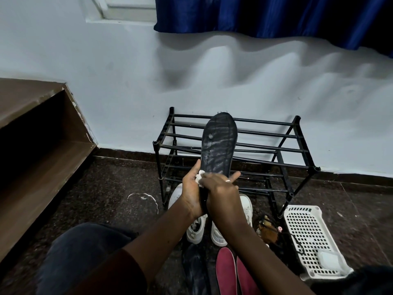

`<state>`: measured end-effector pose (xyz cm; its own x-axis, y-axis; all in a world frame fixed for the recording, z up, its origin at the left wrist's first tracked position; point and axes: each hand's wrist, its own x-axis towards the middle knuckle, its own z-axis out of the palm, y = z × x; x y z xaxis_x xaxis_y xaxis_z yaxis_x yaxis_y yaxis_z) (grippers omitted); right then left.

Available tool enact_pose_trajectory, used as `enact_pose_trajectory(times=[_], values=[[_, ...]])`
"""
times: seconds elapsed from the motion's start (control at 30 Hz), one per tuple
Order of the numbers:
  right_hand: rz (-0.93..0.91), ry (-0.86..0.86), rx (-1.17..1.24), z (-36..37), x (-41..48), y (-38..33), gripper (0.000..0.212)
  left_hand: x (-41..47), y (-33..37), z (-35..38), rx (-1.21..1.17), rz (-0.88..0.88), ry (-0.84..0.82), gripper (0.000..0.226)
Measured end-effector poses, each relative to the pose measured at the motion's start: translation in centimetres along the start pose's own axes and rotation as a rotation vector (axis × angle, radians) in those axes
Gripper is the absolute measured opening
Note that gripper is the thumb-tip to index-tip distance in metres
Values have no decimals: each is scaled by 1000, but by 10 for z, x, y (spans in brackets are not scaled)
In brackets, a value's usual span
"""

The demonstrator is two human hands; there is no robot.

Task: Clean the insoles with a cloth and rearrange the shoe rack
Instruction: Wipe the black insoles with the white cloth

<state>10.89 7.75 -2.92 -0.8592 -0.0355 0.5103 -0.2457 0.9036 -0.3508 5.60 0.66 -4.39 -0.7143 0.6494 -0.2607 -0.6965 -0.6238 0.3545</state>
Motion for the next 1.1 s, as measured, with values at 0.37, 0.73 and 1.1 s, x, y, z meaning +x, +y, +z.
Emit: enact_pose_trajectory(times=[0.37, 0.73, 1.1], values=[[-172, 26, 143, -5, -39, 10, 29, 6, 9, -9, -21, 102, -9, 75], [-22, 57, -46, -5, -4, 4, 21, 4, 9, 2, 101, 54, 48, 73], [-24, 101, -57, -8, -12, 10, 25, 6, 15, -6, 49, 131, 63, 75]])
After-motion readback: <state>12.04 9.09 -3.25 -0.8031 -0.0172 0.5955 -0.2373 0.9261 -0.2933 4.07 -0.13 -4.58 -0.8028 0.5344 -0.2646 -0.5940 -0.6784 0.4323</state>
